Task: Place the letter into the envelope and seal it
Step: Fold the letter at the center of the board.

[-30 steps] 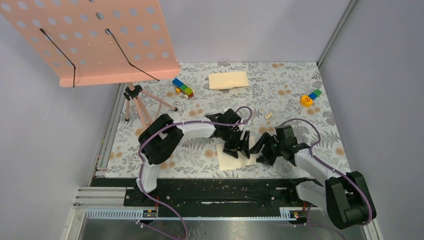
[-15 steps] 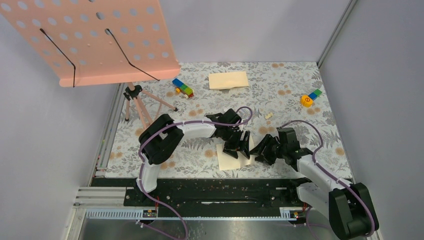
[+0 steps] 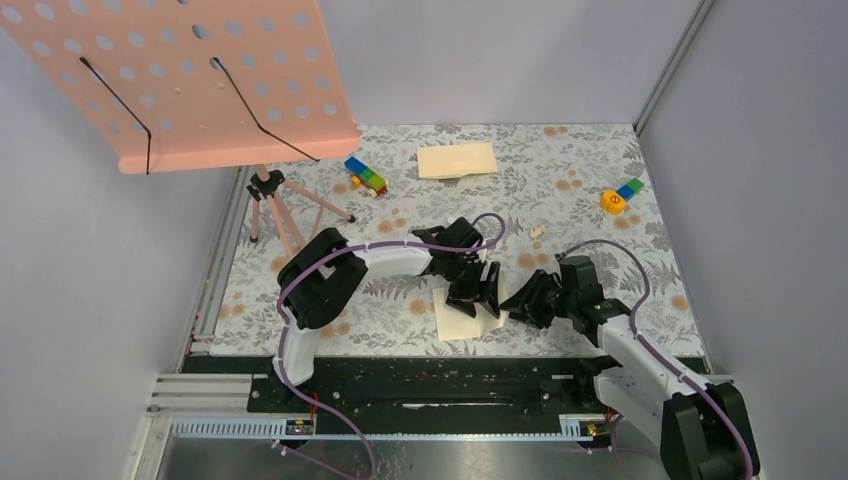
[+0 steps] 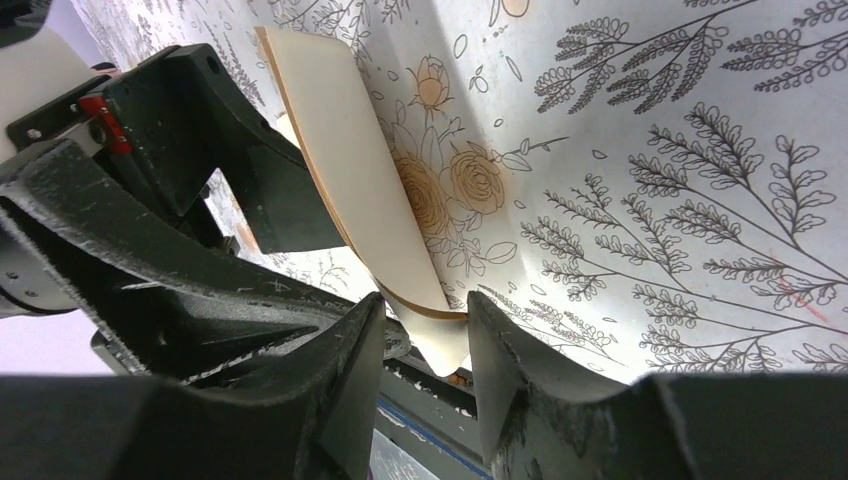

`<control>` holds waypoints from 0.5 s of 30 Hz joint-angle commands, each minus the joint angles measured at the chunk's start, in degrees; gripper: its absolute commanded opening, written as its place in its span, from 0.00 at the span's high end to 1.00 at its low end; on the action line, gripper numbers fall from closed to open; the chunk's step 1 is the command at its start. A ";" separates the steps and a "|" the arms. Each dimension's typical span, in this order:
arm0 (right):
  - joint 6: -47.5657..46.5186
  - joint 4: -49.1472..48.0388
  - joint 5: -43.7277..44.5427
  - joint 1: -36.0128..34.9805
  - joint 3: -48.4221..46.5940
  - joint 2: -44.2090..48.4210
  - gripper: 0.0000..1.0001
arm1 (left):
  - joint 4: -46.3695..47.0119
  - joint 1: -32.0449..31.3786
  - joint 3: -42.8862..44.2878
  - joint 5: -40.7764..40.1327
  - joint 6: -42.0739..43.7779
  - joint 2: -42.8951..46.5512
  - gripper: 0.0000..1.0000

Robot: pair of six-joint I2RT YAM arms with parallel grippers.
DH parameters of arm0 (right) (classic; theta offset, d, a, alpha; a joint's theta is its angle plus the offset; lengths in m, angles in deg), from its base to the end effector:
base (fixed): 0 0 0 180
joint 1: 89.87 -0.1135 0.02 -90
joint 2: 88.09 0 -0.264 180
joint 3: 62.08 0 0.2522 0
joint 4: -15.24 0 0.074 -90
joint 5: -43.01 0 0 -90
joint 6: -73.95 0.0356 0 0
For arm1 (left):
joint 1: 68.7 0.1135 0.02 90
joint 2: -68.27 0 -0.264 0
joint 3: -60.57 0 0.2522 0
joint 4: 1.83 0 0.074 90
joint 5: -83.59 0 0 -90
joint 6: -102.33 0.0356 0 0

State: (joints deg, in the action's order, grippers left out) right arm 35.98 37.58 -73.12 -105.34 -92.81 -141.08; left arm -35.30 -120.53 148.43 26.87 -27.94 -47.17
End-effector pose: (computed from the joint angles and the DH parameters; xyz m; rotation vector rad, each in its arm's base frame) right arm 0.1596 0.0604 0.1544 0.5574 2.4662 1.0704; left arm 0.2363 -0.3322 0.1443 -0.5065 -2.8174 1.1225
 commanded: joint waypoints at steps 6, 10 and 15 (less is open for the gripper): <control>-3.86 1.44 -4.93 0.08 -1.96 3.46 0.57 | -1.35 -0.55 -2.42 -2.81 2.28 -0.03 0.29; -5.77 0.92 -5.85 0.03 -2.61 3.59 0.57 | -1.49 -0.55 -2.65 -2.24 2.48 0.07 0.29; -7.53 1.15 -5.98 0.17 -4.02 3.34 0.58 | -1.48 -0.60 -2.81 -1.75 2.57 -0.13 0.29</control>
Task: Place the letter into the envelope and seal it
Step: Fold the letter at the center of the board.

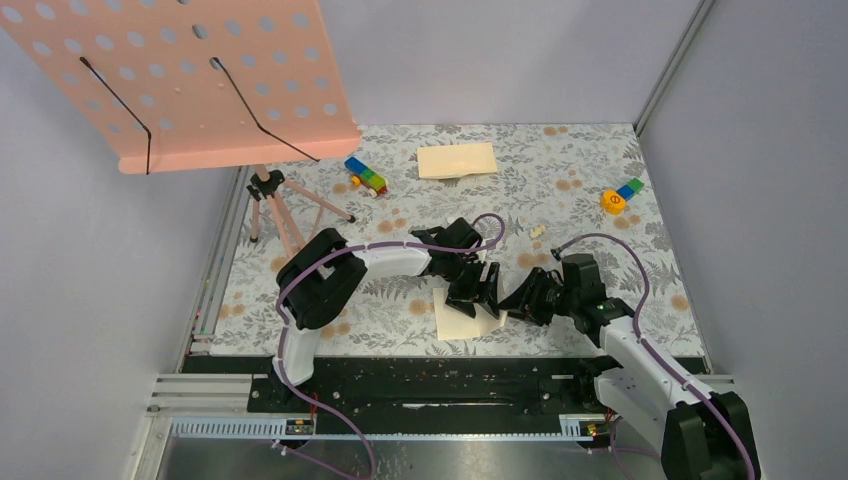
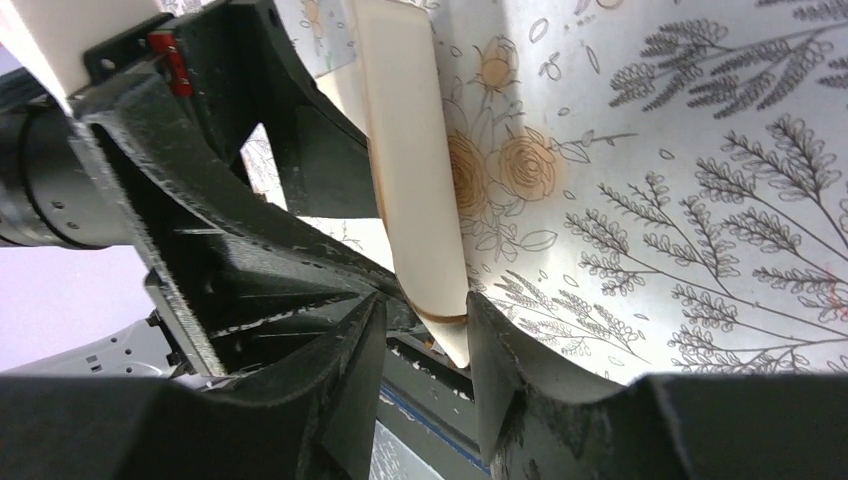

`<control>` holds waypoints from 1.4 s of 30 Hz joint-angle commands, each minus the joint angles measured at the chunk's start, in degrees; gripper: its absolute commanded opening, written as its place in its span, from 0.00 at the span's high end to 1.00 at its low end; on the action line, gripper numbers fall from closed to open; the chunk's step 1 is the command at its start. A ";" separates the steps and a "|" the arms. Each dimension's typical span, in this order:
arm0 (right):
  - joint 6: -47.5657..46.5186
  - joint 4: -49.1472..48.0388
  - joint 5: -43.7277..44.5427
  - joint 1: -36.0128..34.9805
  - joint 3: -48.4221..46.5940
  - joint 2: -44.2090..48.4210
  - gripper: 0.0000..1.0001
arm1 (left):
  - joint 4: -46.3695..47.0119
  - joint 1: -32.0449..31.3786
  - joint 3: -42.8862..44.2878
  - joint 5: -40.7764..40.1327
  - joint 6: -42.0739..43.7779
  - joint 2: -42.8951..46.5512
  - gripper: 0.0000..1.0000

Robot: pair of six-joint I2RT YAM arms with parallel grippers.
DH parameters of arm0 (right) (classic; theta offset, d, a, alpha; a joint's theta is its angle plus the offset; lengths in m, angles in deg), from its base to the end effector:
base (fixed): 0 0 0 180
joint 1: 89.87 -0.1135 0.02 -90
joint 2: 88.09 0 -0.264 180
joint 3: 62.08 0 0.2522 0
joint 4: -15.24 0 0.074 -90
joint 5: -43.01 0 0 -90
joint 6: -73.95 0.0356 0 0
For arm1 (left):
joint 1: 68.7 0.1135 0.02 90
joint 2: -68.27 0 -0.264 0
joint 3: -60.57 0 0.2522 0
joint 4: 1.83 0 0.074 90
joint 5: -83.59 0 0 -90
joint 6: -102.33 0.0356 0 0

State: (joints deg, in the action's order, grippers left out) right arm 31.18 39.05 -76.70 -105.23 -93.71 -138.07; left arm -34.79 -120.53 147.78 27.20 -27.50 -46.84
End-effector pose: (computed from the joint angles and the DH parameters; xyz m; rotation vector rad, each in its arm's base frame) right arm 0.1567 0.0614 0.1659 0.3959 2.4375 1.1209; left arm 0.2350 -0.3309 0.1440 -0.5206 -2.8123 1.1316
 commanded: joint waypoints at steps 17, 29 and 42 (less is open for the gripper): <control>-7.60 1.21 0.32 0.37 -5.78 -4.72 0.53 | -2.61 -0.59 -1.92 -1.52 3.00 -0.69 0.29; -9.15 1.21 0.98 0.58 -9.37 -8.25 0.42 | -2.60 -0.55 -1.91 -0.62 3.36 -1.11 0.29; -8.05 -0.32 1.02 0.68 -7.11 -8.28 0.79 | -2.56 -0.57 -1.99 -0.80 3.53 -0.92 0.29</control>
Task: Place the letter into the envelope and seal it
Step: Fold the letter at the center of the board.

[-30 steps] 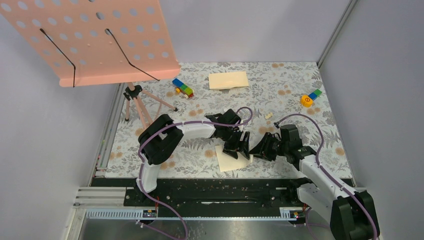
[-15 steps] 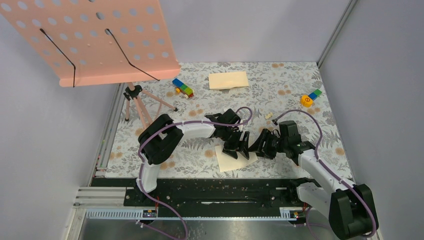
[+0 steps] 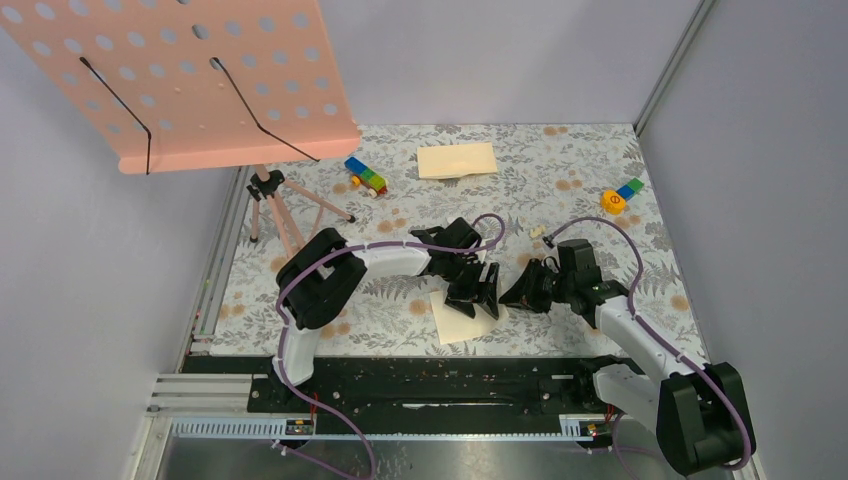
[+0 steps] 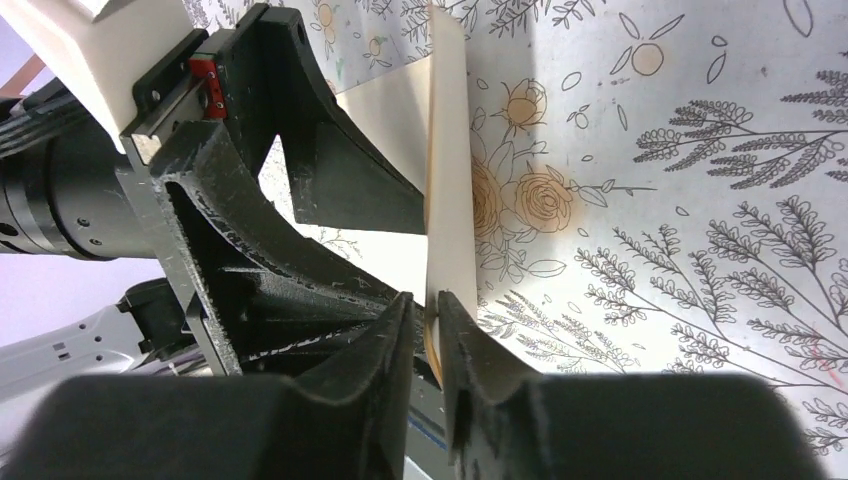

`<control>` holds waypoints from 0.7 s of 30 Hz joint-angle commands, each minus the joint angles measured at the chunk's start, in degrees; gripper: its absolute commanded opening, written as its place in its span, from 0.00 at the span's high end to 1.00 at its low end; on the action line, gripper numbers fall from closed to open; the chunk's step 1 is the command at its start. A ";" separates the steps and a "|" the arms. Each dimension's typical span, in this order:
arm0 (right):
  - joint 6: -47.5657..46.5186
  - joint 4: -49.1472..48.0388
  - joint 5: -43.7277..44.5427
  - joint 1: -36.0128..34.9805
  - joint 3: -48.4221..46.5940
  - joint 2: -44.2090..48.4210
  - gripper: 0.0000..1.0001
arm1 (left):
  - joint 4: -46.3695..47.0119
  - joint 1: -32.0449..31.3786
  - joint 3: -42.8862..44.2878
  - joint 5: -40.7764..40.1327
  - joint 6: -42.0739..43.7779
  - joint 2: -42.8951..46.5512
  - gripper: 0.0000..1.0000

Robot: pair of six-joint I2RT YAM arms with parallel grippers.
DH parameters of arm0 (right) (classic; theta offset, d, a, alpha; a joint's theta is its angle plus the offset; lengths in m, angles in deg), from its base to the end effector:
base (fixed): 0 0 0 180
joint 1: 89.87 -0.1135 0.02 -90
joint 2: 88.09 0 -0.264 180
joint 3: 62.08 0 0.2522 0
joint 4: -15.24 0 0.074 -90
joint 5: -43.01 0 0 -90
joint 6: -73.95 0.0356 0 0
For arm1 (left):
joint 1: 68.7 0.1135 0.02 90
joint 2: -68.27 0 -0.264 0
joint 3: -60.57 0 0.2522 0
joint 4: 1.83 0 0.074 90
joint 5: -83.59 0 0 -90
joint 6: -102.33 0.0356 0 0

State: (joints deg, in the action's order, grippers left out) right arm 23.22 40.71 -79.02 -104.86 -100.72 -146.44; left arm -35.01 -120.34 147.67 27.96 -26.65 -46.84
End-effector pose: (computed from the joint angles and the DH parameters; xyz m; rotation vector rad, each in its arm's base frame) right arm 0.1809 0.0680 0.1793 0.2337 2.4772 1.0959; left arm 0.2353 -0.3297 0.1435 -0.5377 -2.7995 1.1369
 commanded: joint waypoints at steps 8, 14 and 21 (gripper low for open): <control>-1.26 2.27 7.32 0.35 0.49 0.97 1.00 | -2.37 -0.75 -2.96 -1.64 5.24 3.25 0.29; -2.59 8.02 11.30 0.37 0.01 6.29 1.00 | -0.79 -0.27 -8.01 0.36 7.13 10.79 0.27; -1.47 12.52 11.84 0.39 1.32 12.70 1.00 | 0.48 2.93 -14.31 -0.81 5.21 16.04 0.26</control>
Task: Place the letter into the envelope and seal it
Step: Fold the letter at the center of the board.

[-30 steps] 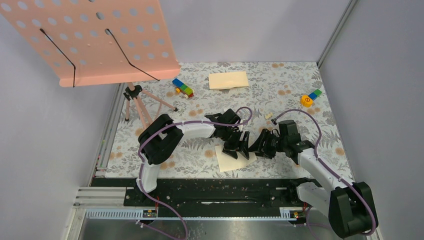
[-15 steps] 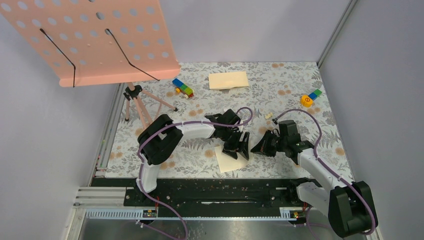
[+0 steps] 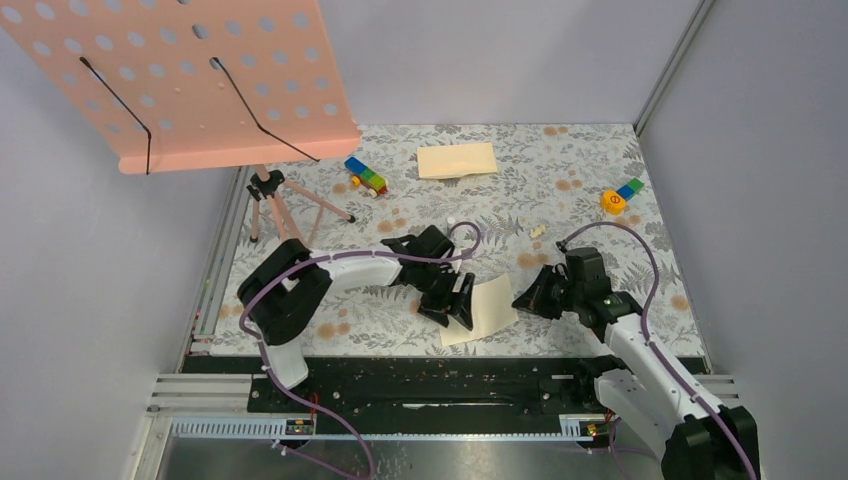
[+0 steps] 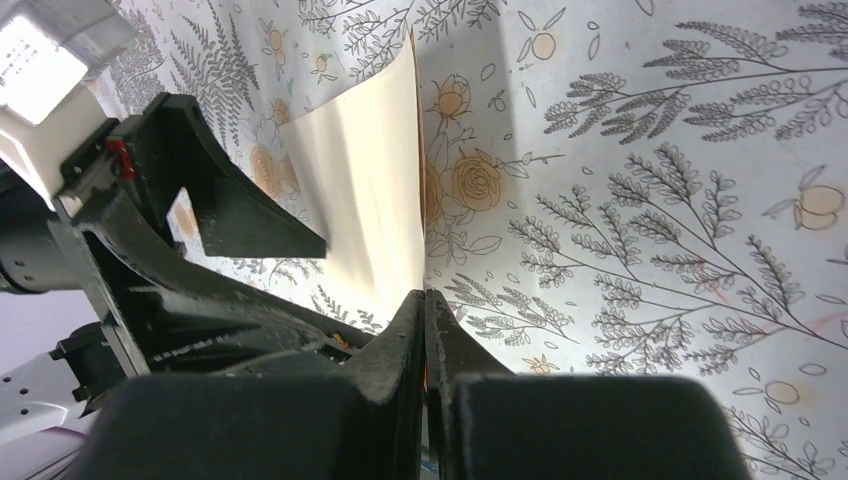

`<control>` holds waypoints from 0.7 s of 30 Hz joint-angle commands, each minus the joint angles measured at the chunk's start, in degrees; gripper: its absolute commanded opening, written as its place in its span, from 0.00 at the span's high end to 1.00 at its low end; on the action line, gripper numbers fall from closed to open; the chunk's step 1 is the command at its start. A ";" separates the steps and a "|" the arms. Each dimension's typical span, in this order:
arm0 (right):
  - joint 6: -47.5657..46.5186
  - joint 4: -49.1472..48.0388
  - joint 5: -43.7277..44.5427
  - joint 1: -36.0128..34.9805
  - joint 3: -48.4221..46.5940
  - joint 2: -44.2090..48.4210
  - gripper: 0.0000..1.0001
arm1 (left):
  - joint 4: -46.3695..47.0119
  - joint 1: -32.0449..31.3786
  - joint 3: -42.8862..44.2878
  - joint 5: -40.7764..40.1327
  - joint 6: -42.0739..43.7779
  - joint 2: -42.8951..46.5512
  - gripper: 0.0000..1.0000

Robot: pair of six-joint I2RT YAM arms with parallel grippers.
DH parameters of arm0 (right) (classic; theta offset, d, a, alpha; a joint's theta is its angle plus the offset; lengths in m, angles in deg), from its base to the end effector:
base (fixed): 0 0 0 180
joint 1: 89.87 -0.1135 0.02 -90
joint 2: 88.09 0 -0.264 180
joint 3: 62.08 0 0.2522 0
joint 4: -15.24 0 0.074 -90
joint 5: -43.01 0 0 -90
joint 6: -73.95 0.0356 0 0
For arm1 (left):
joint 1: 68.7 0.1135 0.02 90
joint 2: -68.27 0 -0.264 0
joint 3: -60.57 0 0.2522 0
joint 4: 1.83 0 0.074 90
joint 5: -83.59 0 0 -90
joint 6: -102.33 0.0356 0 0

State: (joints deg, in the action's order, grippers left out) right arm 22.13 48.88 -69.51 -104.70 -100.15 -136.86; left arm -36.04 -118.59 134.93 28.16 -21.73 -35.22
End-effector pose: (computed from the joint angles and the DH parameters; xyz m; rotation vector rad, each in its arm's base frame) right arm 0.1611 0.0568 0.1905 0.2945 2.4390 0.8961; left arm 0.2089 -0.2794 0.1551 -0.6037 -2.8086 1.1168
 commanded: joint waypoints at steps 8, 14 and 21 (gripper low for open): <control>1.12 7.71 3.59 0.22 2.62 9.85 1.00 | 2.15 1.48 -4.28 -9.02 -6.00 7.40 0.40; 2.62 7.87 3.92 0.24 2.94 11.34 1.00 | -0.28 1.50 -3.85 -14.62 -6.99 6.51 0.73; 3.42 7.72 4.19 0.21 2.88 12.90 1.00 | 0.45 1.51 -4.49 -17.28 -7.42 5.13 0.77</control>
State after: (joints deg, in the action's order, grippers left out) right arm 24.60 56.64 -66.21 -104.70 -97.14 -124.84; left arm -36.65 -117.12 130.84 14.13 -28.53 -30.08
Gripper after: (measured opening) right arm 0.017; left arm 0.238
